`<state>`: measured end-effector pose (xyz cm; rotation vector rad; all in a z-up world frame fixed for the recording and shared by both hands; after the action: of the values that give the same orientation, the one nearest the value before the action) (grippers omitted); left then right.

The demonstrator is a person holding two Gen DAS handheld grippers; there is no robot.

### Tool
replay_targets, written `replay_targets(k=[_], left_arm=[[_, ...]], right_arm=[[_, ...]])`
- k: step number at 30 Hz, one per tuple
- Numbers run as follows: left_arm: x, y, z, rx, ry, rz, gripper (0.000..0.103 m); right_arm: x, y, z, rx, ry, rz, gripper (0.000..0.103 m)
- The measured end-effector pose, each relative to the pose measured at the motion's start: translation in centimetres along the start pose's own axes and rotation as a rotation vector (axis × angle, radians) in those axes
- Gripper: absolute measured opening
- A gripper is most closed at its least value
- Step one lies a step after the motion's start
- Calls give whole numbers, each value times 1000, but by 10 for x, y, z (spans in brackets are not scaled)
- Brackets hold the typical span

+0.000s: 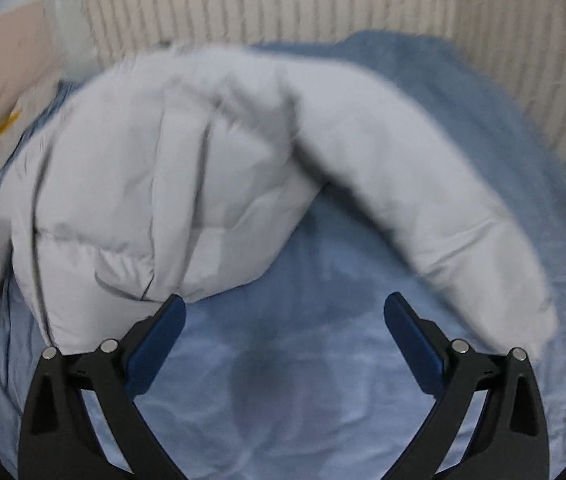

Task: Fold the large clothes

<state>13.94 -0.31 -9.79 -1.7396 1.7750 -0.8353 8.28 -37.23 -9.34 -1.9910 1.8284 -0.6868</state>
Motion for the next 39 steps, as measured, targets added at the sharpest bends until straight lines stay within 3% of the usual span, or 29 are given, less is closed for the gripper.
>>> replay_targets(k=[6, 11, 14, 16, 18, 19, 20, 21, 22, 25, 30, 33, 35, 36, 37, 38, 39], left_arm=[[7, 1, 76, -114, -1, -26, 100], [2, -9, 108, -113, 12, -61, 100], [4, -12, 120, -110, 10, -65, 100], [6, -12, 123, -103, -7, -58, 97], [10, -12, 121, -103, -18, -51, 75], [11, -12, 117, -109, -7, -51, 52], [11, -14, 110, -114, -3, -50, 29], [9, -20, 103, -116, -4, -59, 22], [2, -29, 91, -107, -18, -90, 0], [-24, -66, 47, -64, 46, -205, 0], [-48, -140, -60, 142, 46, -185, 0], [-35, -153, -112, 221, 46, -106, 0], [-32, -154, -129, 233, 22, -55, 0], [-26, -144, -134, 228, 5, -20, 0], [-20, -141, -130, 205, 11, 2, 2], [-15, -124, -126, 160, 21, 29, 27], [-9, -114, -124, 149, 23, 35, 46]], right_arm=[[6, -8, 63, -48, -115, 144, 99], [-15, -15, 103, -40, -249, 162, 98], [-18, -28, 110, 21, -282, 193, 79], [-22, -35, 111, 56, -285, 208, 43], [-29, -42, 107, 88, -309, 182, 19], [-34, -47, 100, 107, -304, 144, 13], [-37, -52, 91, 128, -298, 122, 11], [-36, -59, 78, 167, -296, 112, 9], [-33, -68, 61, 214, -290, 118, 7], [-14, -90, -5, 373, -249, 160, 6], [9, -102, -117, 588, -228, 213, 6], [9, -96, -131, 549, -220, 225, 11], [23, -87, -106, 459, -103, 196, 29], [32, -80, -91, 389, -54, 217, 53], [47, -67, -79, 326, -50, 270, 62], [59, -55, -77, 295, -60, 313, 63], [65, -43, -73, 278, -62, 346, 68]])
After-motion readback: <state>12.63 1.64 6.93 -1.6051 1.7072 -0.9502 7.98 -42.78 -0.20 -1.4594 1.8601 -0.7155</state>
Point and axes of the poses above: each gripper's, at about its wrist camera, not at the fingertips, and z roughly the way its jaws point, x to its right, y to its underside, the point moved 2 cm from there along z, roughly the way its jaws point, and after that the axes turned 12 degrees about -z, right-handed, at the moved point
